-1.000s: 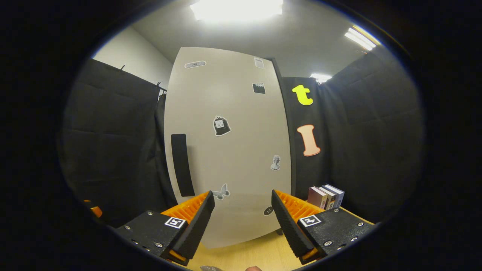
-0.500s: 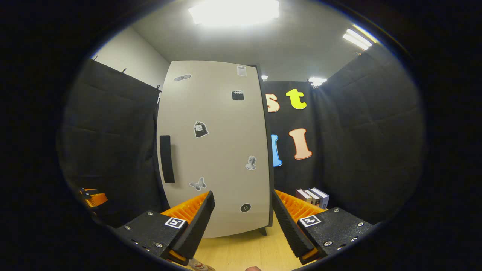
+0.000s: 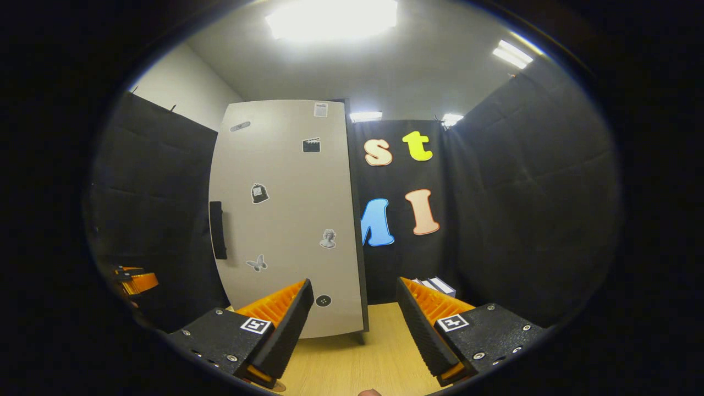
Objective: Open the cabinet door with the right hand, grasp the bottle in the cabinet with the left hand and place it on the coaster, then close the cabinet door with the right hand.
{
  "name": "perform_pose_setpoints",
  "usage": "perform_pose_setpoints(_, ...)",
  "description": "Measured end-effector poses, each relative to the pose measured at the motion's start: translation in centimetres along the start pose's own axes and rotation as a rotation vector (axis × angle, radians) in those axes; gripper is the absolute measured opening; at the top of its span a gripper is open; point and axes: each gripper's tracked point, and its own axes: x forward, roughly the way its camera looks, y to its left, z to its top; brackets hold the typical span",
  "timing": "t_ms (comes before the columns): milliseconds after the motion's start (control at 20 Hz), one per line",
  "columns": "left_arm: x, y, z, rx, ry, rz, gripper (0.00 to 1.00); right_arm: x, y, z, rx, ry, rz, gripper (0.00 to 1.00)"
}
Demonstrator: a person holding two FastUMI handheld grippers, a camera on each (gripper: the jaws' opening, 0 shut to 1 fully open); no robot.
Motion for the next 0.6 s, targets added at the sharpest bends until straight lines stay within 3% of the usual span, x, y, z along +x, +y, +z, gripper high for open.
perform_pose_setpoints(150, 0.3, -2.1, -0.1, 0.019, 0.005, -0.006, 0.82, -0.1, -1.4, -0.3, 0.018, 0.003, 0.001, 0.94)
perform_pose_setpoints(200, 0.4, -2.6, 0.0, 0.024, 0.005, -0.005, 0.75, -0.3, -1.8, -0.3, 0.022, 0.001, 0.002, 0.94)
perform_pose_setpoints(400, 0.3, -4.1, -0.2, 0.014, 0.006, 0.0, 0.82, -0.6, -3.2, -0.8, 0.011, 0.007, 0.002, 0.94)
perform_pose_setpoints(550, -0.1, -4.8, -0.4, 0.013, 0.011, 0.001, 0.78, -0.8, -3.6, -1.0, 0.022, 0.012, 0.0, 0.94)
perform_pose_setpoints(600, -0.3, -4.9, -0.3, 0.017, 0.011, 0.002, 0.82, -0.8, -3.7, -1.0, 0.025, 0.013, -0.001, 0.94)
